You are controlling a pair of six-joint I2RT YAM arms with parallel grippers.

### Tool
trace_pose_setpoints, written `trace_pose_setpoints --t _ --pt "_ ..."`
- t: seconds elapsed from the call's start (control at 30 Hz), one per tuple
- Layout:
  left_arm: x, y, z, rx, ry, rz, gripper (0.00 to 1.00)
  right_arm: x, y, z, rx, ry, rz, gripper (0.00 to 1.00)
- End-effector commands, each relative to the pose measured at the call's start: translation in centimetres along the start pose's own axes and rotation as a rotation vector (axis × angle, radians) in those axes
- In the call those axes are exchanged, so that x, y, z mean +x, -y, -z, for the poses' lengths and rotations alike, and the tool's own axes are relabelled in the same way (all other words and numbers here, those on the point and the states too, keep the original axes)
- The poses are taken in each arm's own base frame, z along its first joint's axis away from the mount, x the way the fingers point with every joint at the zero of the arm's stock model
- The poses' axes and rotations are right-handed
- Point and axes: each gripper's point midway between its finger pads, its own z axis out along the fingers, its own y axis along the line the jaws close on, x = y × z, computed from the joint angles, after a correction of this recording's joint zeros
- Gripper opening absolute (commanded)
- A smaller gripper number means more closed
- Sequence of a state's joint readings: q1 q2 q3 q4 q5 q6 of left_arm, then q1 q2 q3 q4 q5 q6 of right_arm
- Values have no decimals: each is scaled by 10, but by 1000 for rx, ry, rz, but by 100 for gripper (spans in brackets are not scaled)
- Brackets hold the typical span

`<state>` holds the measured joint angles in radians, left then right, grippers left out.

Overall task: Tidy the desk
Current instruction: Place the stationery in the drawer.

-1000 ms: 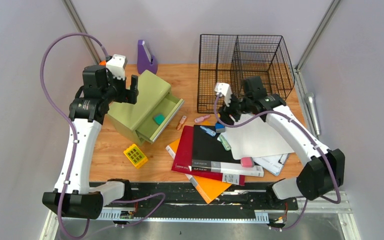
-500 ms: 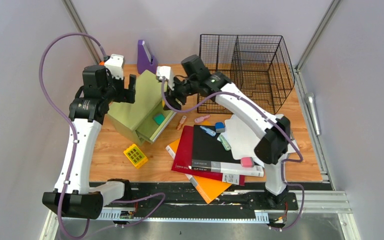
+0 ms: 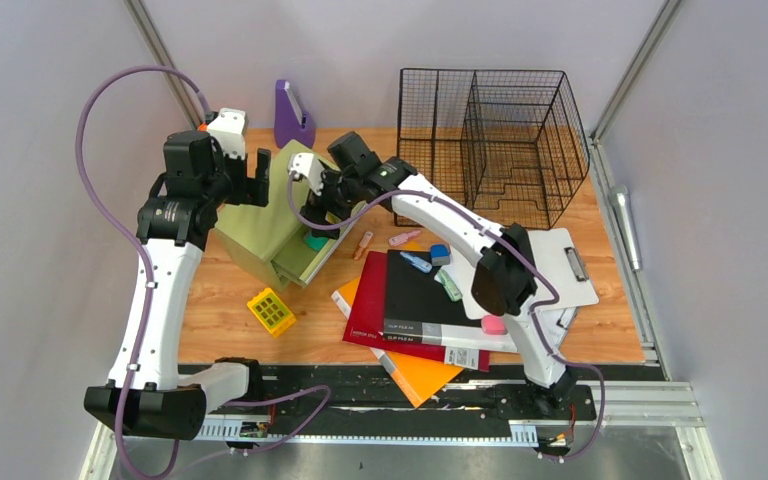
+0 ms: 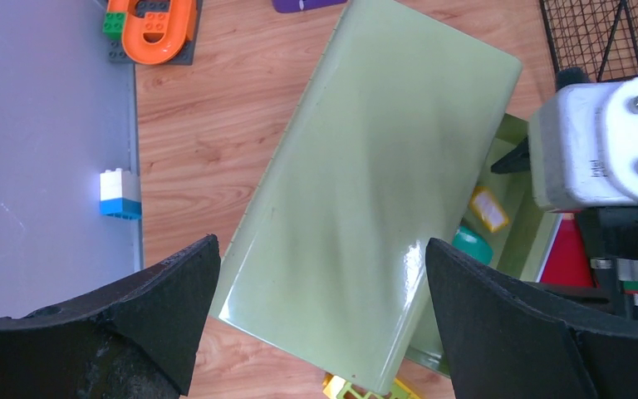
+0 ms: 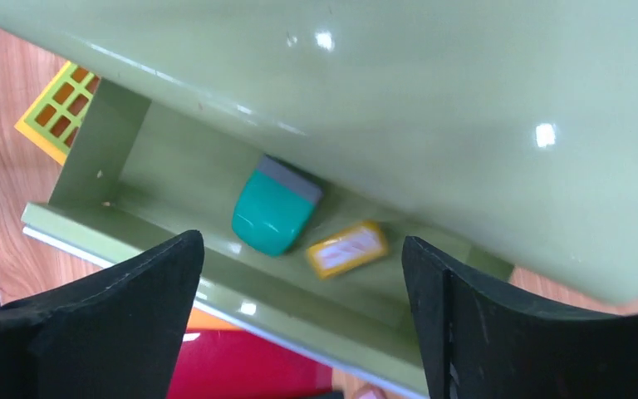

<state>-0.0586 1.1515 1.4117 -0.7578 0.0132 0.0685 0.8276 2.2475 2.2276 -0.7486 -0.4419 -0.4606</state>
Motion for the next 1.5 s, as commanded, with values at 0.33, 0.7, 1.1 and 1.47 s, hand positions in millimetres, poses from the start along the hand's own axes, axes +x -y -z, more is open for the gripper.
trace_pose_setpoints --t 0.33,0.7,1.1,1.47 --pt "-14 10 4 70 69 -43 100 78 -17 197 192 -88 -37 100" --pt "-6 40 -6 246 41 -50 100 276 -93 277 191 -410 -291 100" --pt "3 45 -11 270 23 -38 100 336 -125 248 63 -516 -399 100" --pt "3 42 -6 248 32 -42 100 348 -129 225 -52 -524 -462 82"
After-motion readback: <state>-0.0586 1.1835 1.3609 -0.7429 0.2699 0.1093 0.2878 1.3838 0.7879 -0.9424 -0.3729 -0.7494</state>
